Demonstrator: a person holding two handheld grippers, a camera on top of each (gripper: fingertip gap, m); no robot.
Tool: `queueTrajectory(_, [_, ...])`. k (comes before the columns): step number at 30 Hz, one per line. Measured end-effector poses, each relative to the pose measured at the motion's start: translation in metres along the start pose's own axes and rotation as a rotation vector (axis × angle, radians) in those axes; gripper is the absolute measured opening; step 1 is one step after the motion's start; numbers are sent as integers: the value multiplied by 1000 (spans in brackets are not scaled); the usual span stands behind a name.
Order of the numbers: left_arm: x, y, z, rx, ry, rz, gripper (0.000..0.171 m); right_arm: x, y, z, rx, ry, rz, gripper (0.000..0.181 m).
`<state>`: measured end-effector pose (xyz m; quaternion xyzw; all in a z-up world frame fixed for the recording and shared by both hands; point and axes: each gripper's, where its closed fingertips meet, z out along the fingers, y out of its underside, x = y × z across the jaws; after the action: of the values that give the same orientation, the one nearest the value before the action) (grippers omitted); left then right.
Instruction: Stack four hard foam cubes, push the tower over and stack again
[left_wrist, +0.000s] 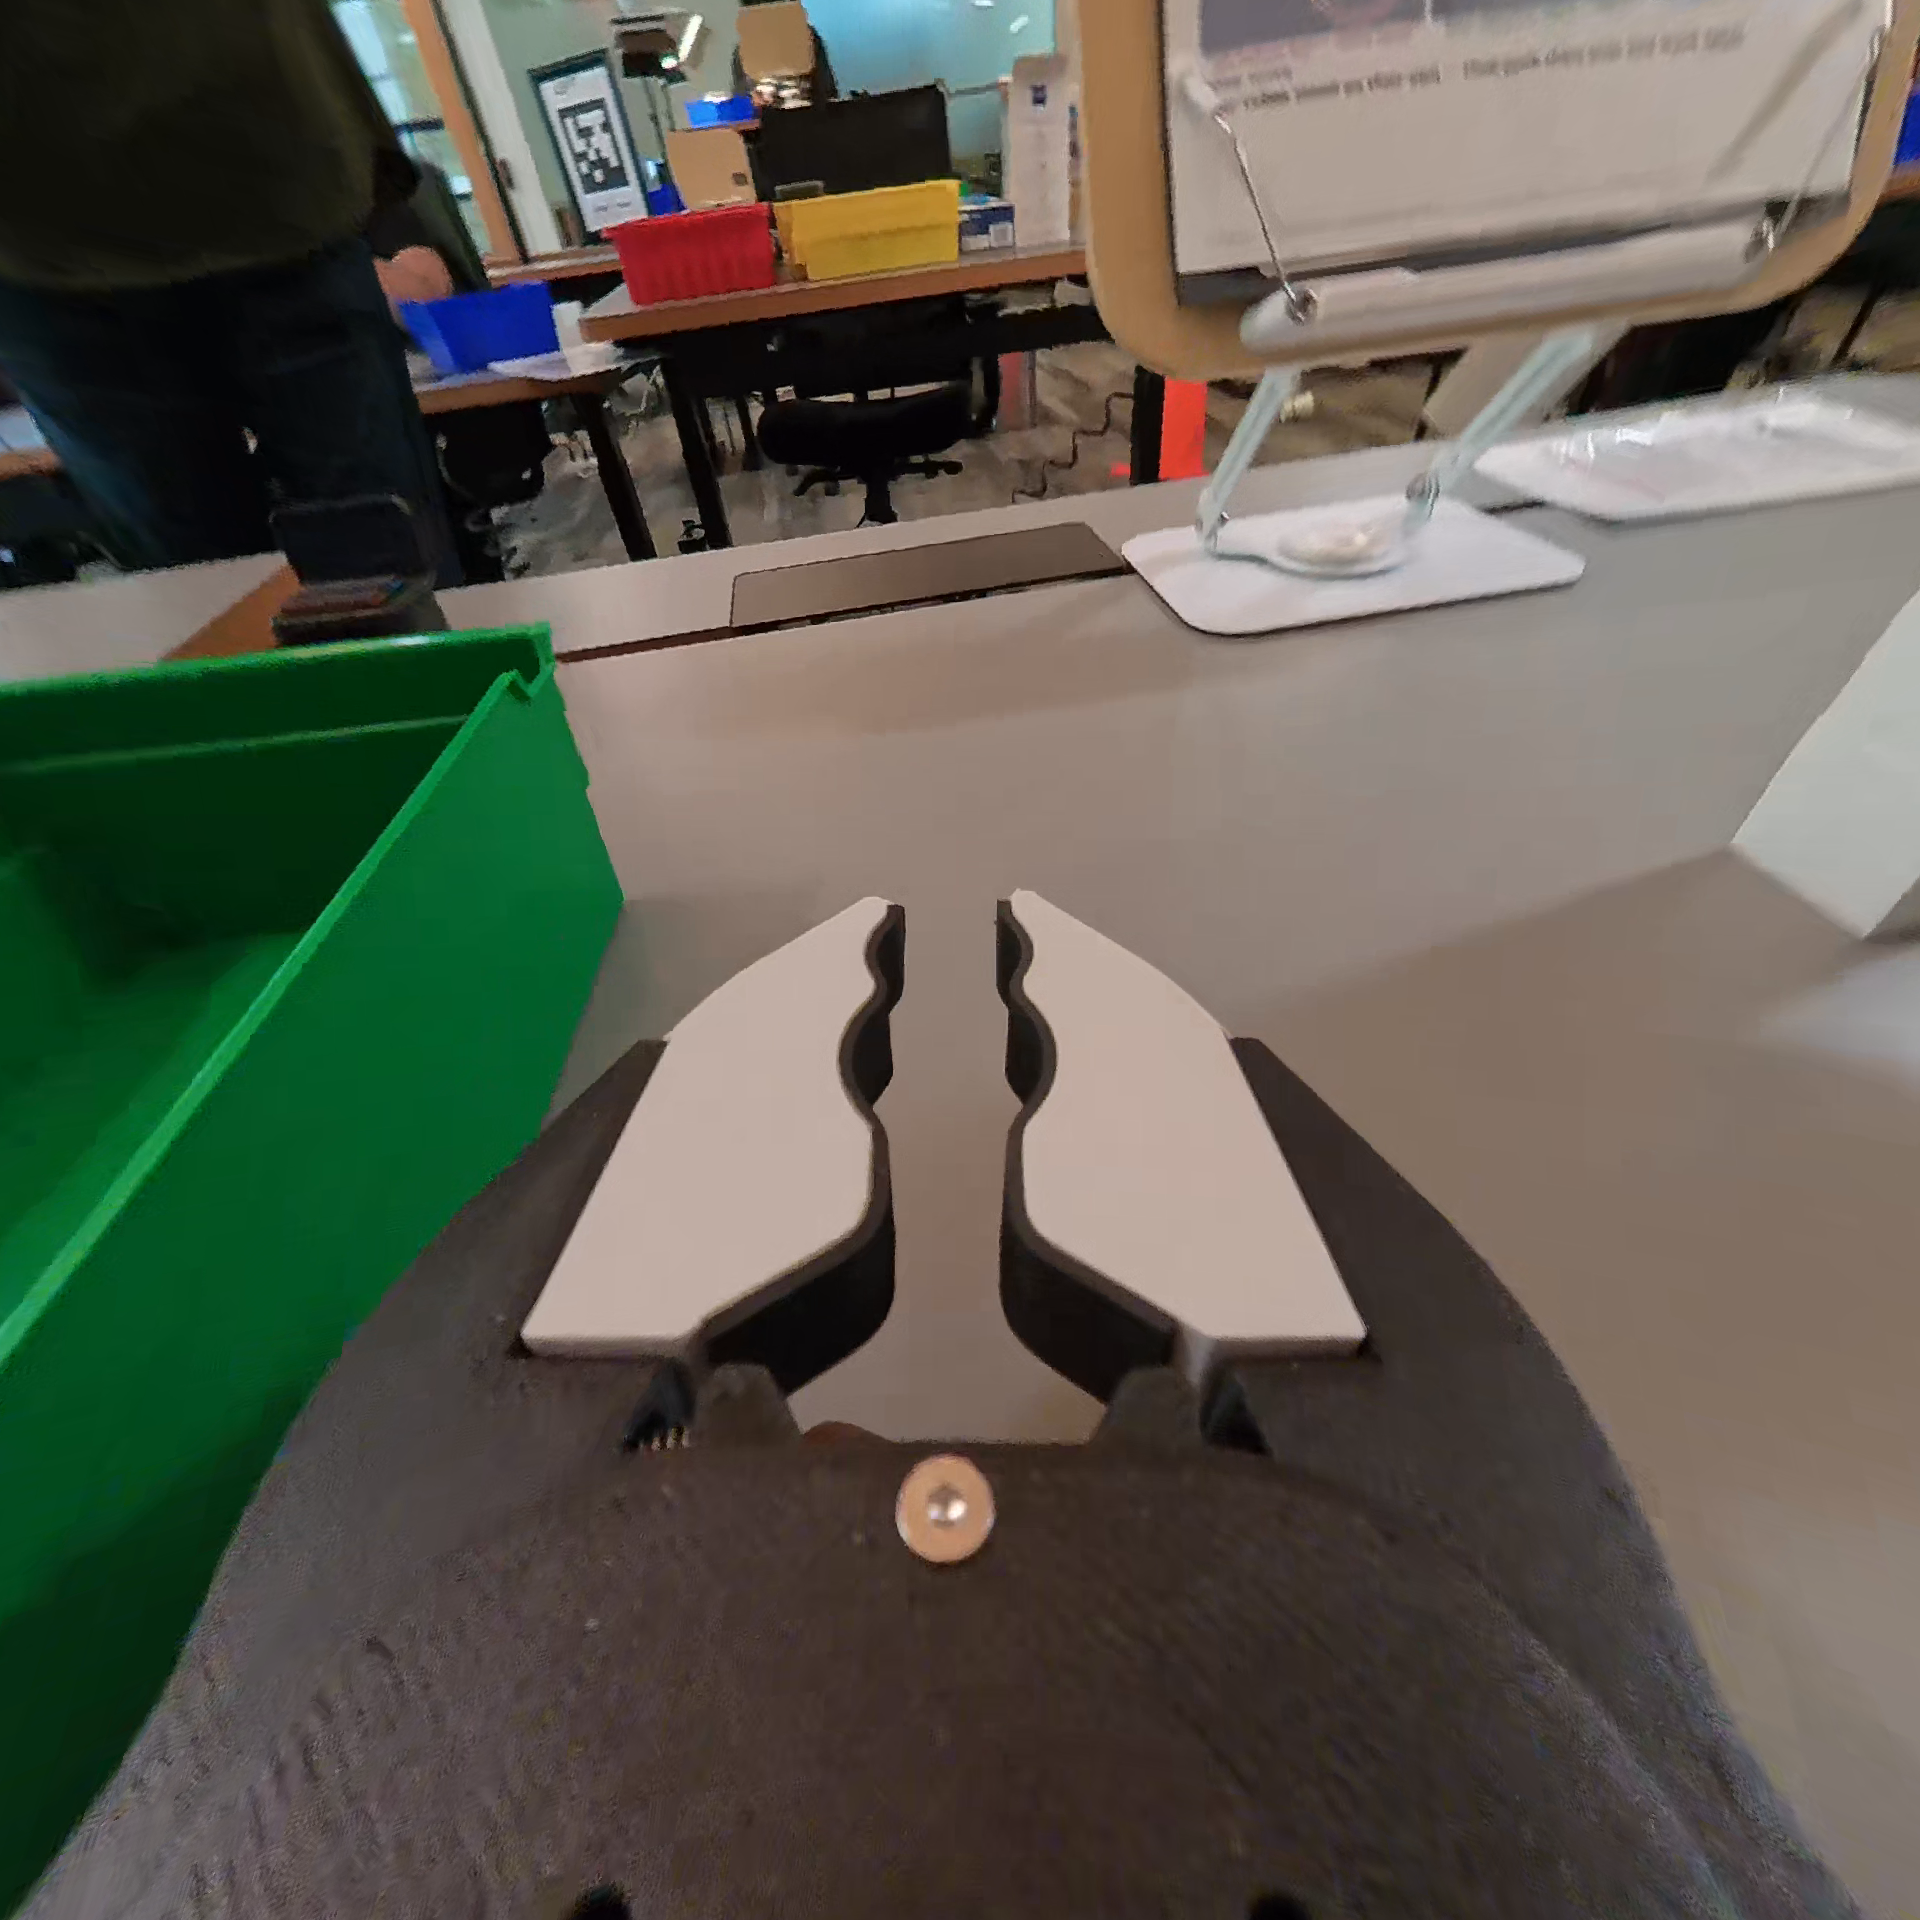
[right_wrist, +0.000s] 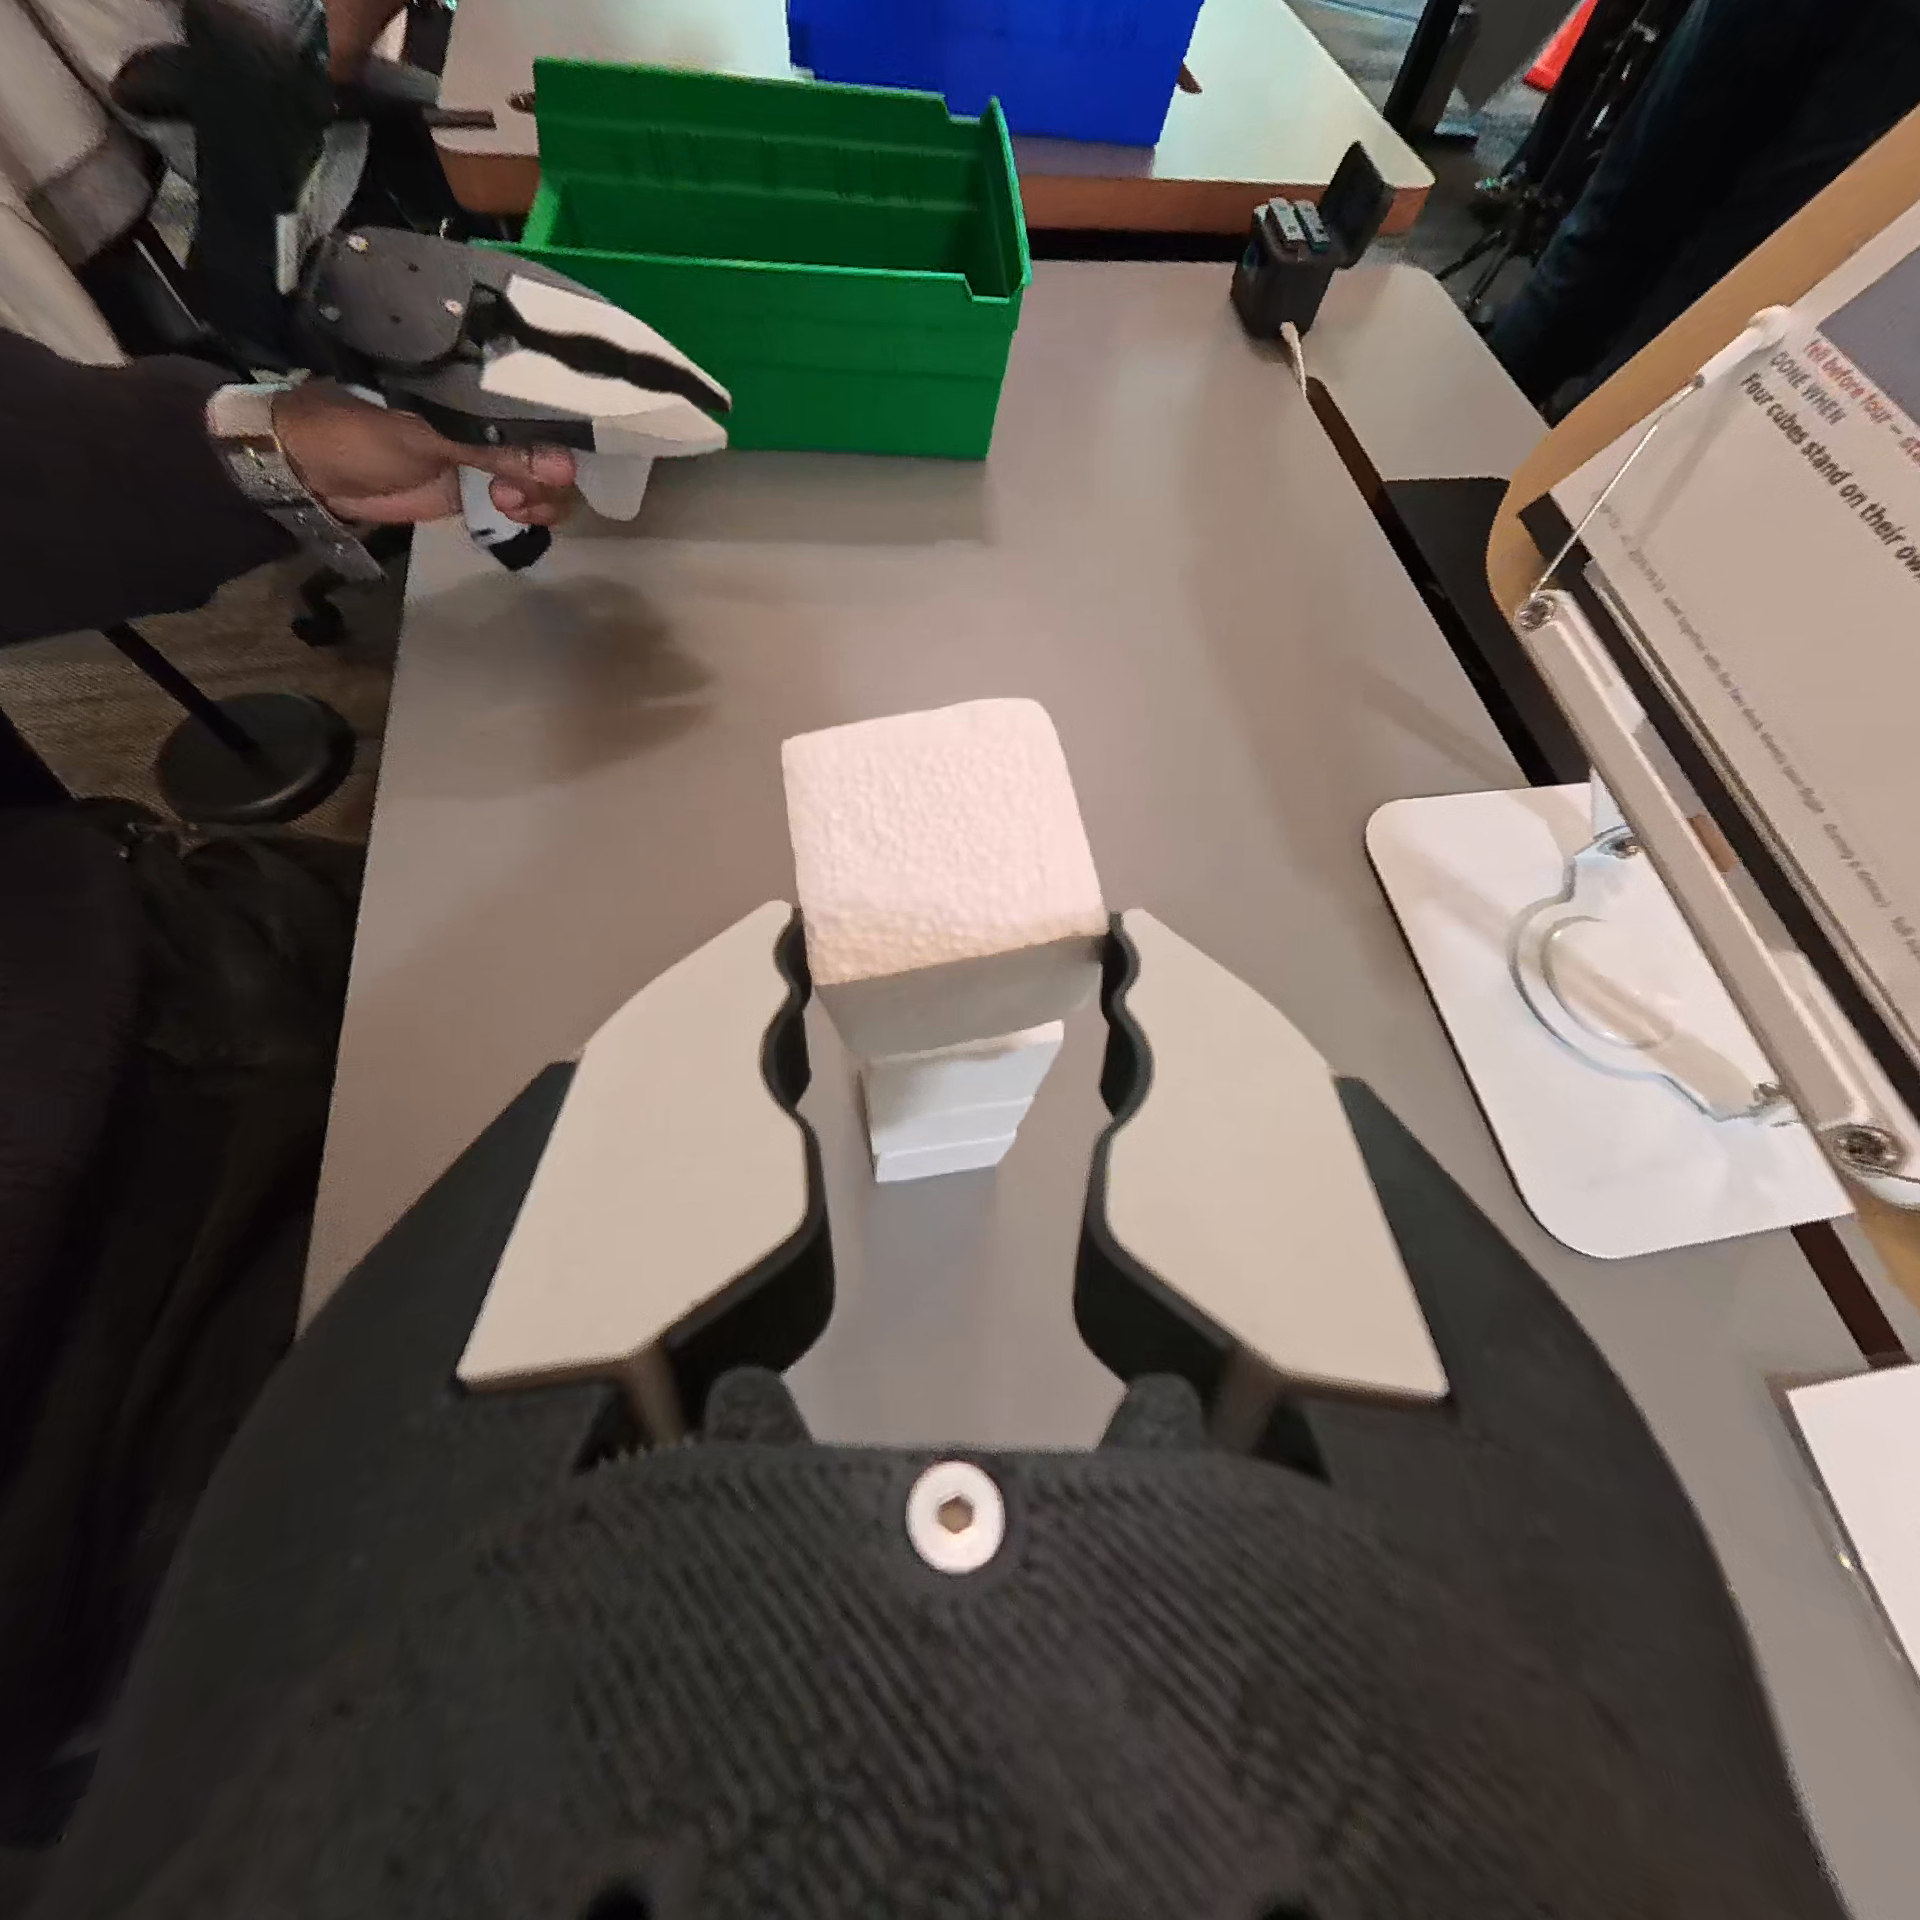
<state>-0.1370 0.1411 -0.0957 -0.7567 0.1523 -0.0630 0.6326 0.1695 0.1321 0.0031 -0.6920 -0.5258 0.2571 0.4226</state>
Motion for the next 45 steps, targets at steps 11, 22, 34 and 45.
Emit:
queueTrajectory(11, [5,3,4,-7,17,-110,17,-4,4,1,29,-71,-24,55])
queueTrajectory(22, [2,8,3,-21,-3,-91,18,2,3,9,7,-64,-21,55])
queueTrajectory(34, [4,9,5,-28,9,-102,19,4,9,13,-4,-65,8,55])
queueTrajectory(45, [5,10,5,-37,4,-89,20,4,8,14,-4,-57,10,55])
